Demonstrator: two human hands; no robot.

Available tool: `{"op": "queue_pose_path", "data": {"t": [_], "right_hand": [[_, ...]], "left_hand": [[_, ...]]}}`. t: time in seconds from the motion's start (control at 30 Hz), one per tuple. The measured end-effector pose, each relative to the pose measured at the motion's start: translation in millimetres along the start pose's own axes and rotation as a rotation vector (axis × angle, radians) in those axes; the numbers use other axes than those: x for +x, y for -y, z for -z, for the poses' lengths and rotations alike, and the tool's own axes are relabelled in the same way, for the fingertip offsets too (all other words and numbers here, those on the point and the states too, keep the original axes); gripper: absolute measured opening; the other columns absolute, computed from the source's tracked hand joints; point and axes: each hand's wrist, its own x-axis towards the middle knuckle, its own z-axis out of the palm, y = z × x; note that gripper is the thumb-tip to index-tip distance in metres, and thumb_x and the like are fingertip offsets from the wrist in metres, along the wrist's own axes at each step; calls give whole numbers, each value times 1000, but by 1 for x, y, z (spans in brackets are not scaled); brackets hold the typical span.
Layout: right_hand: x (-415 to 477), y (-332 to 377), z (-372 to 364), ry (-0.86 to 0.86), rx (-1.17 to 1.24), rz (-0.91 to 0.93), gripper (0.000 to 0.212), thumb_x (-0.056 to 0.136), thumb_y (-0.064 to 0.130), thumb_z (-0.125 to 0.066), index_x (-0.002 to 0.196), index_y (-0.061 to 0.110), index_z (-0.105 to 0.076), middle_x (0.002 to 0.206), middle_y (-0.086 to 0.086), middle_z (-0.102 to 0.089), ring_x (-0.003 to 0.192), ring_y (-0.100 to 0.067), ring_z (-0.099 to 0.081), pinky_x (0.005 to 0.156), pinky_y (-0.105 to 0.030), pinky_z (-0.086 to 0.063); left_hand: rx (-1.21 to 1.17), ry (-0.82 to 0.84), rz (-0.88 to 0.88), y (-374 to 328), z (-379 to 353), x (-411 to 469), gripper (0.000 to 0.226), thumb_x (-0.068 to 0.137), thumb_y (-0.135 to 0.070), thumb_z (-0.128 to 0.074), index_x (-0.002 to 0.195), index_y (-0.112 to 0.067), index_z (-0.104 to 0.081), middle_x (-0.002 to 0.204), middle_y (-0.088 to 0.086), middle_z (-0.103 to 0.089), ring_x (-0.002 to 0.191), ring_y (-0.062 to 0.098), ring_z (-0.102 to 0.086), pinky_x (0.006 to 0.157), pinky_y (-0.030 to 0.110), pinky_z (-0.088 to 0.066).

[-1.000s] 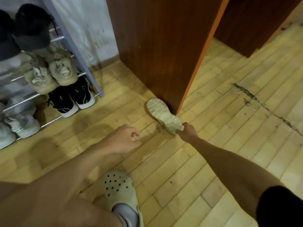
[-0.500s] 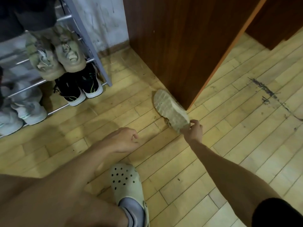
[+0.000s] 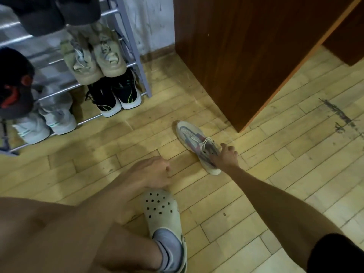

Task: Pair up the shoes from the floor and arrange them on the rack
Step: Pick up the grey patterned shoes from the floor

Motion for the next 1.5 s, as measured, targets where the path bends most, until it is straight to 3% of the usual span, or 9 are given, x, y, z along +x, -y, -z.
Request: {"op": "queue_pose_path", "data": {"t": [0.2, 0.3, 0.43, 0.67, 0.8, 1.1, 1.27, 1.37, 1.5], "right_hand": [[18, 20, 10, 345, 100, -200, 40, 91, 18, -63, 123, -3, -55, 124, -22, -61, 113, -37, -62, 95, -45, -54], [5, 31, 8, 508, 247, -299, 42, 91, 6, -63, 128, -9, -50, 127, -28, -58, 116, -41, -60, 97, -49, -52], [-13, 45, 7, 517, 403, -273, 38, 89, 0, -64, 123, -13, -55, 113, -27, -63, 102, -39, -64, 95, -49, -52], [-60, 117, 53, 534, 508, 37, 21, 81, 6, -74, 97, -4, -65, 104, -22, -70, 79, -26, -69, 58, -33, -61], [-101, 182, 94, 459, 532, 338, 25, 79, 7, -77, 97, 2, -61, 90, -12, -67, 80, -23, -67, 66, -38, -63], [-237, 348, 150, 355, 486, 801, 52, 74, 12, -82, 120, 7, -58, 104, -9, -70, 83, -18, -73, 59, -28, -60], [-311, 423, 125, 379, 321, 980, 31, 75, 21, -82, 102, 10, -71, 93, -7, -76, 75, -16, -70, 67, -33, -59], [-349, 461, 88, 375, 183, 1018, 32, 76, 20, -80, 104, 8, -69, 95, -10, -76, 84, -25, -73, 74, -44, -62], [-392, 491, 18, 349, 93, 1023, 24, 73, 20, -78, 95, 11, -73, 81, -9, -76, 65, -22, -72, 60, -35, -60]], "left_hand": [[-137, -34, 15, 18, 13, -1, 19, 82, -37, -57, 96, -25, -59, 105, -1, -61, 91, 16, -57, 74, 31, -46], [-166, -52, 16, 21, 19, 1, 30, 84, -41, -56, 106, -21, -61, 102, 0, -60, 94, 17, -59, 80, 33, -51], [-192, -57, 72, 21, 17, -2, 15, 82, -41, -57, 91, -29, -56, 101, -3, -57, 97, 20, -61, 91, 42, -51], [-625, -234, 157, 12, 27, -35, 52, 85, -45, -59, 128, -18, -51, 113, -2, -58, 102, 19, -58, 92, 37, -50], [-1012, -394, 182, 23, 57, -77, 52, 82, -37, -68, 127, -15, -52, 123, 4, -60, 109, 25, -58, 84, 36, -50], [-1058, -1038, 92, 92, 138, -239, 20, 75, -16, -77, 82, -23, -60, 95, 10, -70, 90, 31, -68, 77, 45, -58], [-1075, -1184, 103, 151, 135, -330, 24, 76, -13, -76, 97, -9, -64, 102, 15, -70, 92, 30, -68, 82, 48, -57], [-1119, -1251, 154, 188, 106, -370, 18, 76, -14, -76, 84, -17, -61, 88, 10, -68, 72, 21, -65, 65, 35, -55], [-1252, -1279, 213, 236, 48, -401, 21, 78, -15, -75, 95, -7, -66, 92, 13, -71, 79, 24, -69, 72, 41, -60]]}}
